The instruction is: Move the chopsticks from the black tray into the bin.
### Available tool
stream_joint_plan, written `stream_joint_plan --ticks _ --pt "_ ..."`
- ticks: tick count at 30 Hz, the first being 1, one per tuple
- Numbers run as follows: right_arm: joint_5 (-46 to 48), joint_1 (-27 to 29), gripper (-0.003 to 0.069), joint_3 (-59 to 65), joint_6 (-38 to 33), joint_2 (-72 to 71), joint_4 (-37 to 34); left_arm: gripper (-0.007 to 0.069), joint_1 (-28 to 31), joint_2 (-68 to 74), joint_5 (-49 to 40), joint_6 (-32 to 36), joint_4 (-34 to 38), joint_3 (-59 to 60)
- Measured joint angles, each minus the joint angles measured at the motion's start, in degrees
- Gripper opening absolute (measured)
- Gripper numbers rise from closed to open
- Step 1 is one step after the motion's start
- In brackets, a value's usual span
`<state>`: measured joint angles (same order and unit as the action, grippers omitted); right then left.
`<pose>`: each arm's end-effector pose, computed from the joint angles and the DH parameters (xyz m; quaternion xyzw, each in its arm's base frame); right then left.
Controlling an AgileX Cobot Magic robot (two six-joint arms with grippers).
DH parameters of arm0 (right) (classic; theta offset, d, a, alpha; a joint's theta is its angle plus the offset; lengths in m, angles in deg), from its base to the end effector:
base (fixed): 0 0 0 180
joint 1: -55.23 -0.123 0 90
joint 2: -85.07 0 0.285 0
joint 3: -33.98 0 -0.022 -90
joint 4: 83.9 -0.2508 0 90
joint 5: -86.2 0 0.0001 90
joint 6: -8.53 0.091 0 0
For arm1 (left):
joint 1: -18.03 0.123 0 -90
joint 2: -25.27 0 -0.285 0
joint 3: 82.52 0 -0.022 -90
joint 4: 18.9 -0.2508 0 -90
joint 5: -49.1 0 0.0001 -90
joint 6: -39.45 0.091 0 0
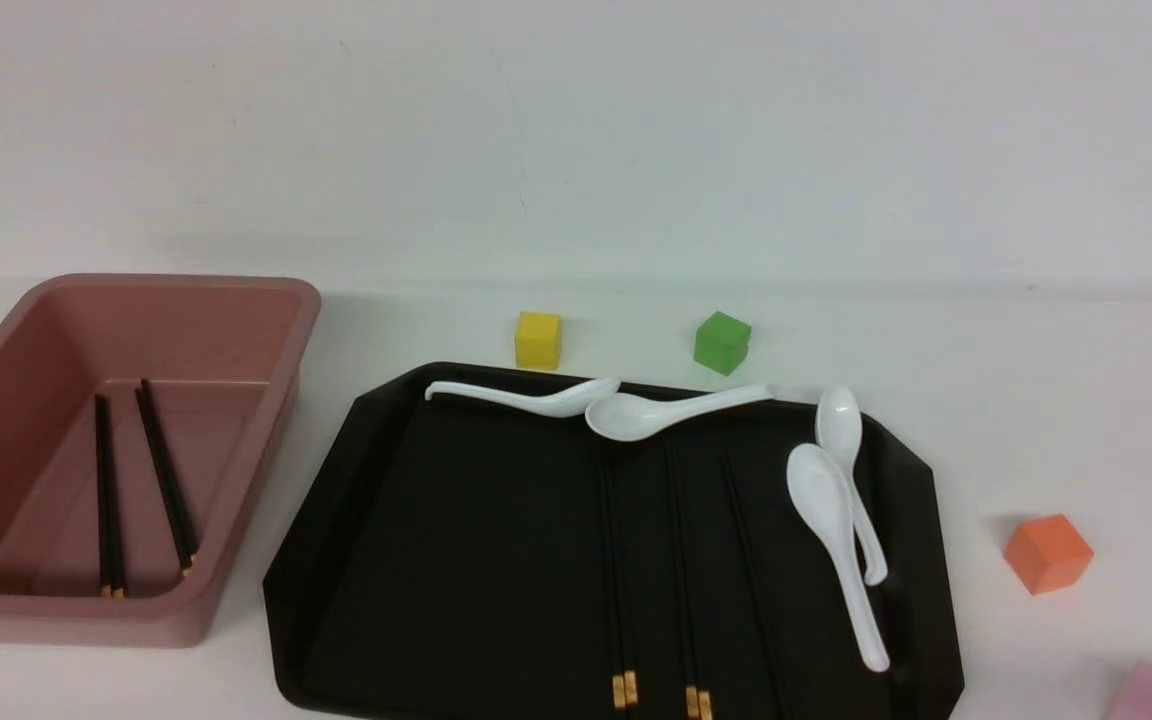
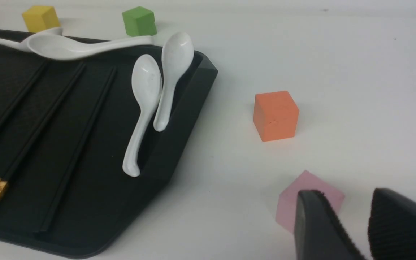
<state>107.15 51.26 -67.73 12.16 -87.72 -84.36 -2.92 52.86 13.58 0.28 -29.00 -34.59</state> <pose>0.0527 0.0039 0.1745 -0.0002 0.8010 0.0431 0.5971 0.0682 -0.0162 0.3070 -0.1003 0.8155 -0.2109 0.5295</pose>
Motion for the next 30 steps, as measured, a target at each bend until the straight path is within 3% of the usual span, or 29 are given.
stream_joint_plan --ticks 5,21,24,30 --pt "0.0 0.0 0.0239 0.0 0.0 0.0 0.0 -0.0013 0.0 -2.3 2.8 0.0 -0.1 3.8" --pt "0.0 0.0 0.0239 0.0 0.0 0.0 0.0 -0.0013 0.0 -2.2 -1.1 0.1 2.4 6.6" --pt "0.0 0.0 0.0239 0.0 0.0 0.0 0.0 -0.0013 0.1 -4.1 2.4 3.1 6.9 11.3" --pt "0.0 0.0 0.0239 0.0 0.0 0.0 0.0 -0.0013 4.7 -10.5 19.4 13.7 13.0 22.2"
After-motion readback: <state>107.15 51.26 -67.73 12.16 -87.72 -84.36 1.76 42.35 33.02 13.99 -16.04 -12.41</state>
